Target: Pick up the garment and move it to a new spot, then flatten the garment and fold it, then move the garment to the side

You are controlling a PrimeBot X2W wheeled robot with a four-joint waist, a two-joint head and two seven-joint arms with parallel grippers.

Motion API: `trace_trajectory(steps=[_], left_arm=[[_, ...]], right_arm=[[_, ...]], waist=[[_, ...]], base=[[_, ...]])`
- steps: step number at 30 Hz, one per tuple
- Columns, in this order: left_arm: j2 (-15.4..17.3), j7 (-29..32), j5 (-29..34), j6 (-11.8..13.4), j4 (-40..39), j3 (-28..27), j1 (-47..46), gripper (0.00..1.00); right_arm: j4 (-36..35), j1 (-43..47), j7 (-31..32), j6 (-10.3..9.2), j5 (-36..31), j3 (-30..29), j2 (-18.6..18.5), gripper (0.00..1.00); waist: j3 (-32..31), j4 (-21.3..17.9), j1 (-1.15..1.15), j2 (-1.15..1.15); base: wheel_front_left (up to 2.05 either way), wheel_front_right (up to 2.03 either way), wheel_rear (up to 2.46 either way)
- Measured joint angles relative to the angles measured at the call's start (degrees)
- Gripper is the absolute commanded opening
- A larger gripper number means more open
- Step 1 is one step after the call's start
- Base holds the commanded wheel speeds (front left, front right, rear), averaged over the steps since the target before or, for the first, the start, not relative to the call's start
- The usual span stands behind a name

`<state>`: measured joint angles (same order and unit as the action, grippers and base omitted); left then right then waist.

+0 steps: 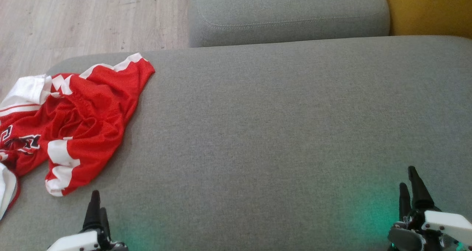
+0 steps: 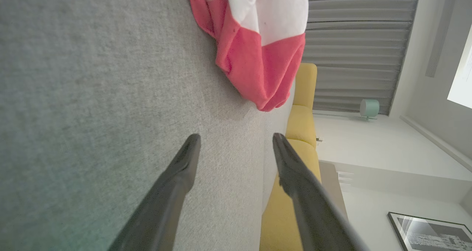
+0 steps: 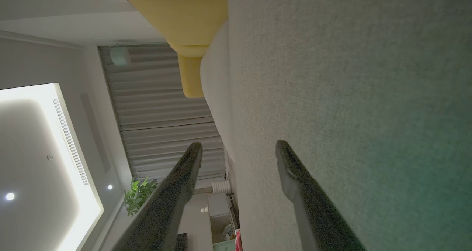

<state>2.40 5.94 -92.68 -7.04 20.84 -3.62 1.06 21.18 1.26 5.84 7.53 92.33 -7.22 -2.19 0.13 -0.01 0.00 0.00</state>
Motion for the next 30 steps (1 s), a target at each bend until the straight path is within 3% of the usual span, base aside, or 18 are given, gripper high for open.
trace_trajectory(steps=[12,30], left_arm=[[0.0,-2.0,7.8,0.1,-1.5,0.3,-0.7,1.00],[-0.1,-5.0,23.7,3.6,-4.4,4.4,-0.7,1.00]], right_arm=[[-0.7,-0.7,-1.9,0.00,-8.3,1.8,0.0,1.00],[-2.4,-0.8,-4.9,0.00,-24.2,5.0,0.0,1.00]], waist=[[0.0,0.0,0.00,0.00],[0.0,0.5,0.00,0.00]], base=[[0.00,0.00,0.00],[0.00,0.00,0.00]])
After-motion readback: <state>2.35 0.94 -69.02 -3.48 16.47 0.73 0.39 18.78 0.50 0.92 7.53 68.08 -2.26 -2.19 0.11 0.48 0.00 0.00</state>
